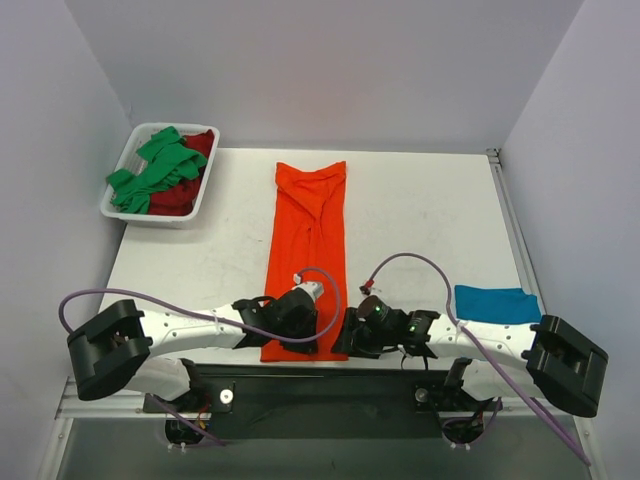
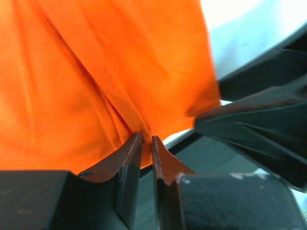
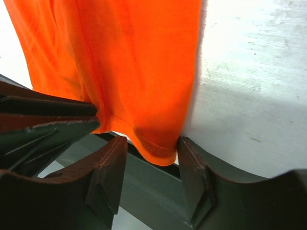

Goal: Fold and stack the t-shirts
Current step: Grab the bottom of the folded rectangular tshirt with both arms, then fold the folded rectangular tshirt in 1/3 of the way

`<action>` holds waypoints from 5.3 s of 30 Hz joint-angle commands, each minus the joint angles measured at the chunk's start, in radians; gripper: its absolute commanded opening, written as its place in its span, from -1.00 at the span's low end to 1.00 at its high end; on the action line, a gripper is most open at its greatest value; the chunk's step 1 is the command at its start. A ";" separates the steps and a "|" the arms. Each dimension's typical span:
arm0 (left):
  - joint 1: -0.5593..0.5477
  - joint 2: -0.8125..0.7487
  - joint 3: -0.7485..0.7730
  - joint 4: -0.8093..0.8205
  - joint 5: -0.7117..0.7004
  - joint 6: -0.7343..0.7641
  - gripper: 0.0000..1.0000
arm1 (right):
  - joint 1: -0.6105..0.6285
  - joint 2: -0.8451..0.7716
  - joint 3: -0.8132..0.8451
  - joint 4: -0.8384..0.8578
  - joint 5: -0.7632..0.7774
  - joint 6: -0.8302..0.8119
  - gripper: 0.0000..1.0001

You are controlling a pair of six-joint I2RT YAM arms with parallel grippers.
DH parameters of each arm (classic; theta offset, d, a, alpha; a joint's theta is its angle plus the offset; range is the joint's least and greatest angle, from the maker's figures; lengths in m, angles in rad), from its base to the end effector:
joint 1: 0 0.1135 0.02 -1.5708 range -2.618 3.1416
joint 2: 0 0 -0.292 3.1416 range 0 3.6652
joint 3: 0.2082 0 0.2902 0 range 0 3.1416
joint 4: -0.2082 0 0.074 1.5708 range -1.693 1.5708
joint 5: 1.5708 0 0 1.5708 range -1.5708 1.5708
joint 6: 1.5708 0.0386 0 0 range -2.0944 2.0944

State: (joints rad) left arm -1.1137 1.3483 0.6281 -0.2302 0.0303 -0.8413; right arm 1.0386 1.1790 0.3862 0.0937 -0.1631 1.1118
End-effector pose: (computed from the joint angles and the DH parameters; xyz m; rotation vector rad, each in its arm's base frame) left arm 0.1199 -0.2464 0.1645 0.3828 2.6953 -0.7466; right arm 0.1145 0.2068 0.1511 -0.0038 2.6194 1.1741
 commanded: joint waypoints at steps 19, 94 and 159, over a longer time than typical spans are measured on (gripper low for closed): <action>0.011 -0.182 -0.019 0.017 0.008 -0.027 -0.25 | -0.032 -0.117 -0.073 -0.143 0.089 0.006 -0.92; 0.096 -0.456 -0.054 -0.221 -0.139 -0.213 -0.88 | -0.081 -0.096 0.251 -0.339 0.119 -0.165 -0.95; 0.795 0.485 0.595 0.199 0.350 0.005 -0.88 | -0.623 0.752 1.111 -0.345 -0.184 -0.475 -0.34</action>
State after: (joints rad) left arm -0.2813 1.8412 1.2472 -0.1123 0.3565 -0.8047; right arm 0.3740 1.9583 1.5063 -0.2516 -0.3386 0.6346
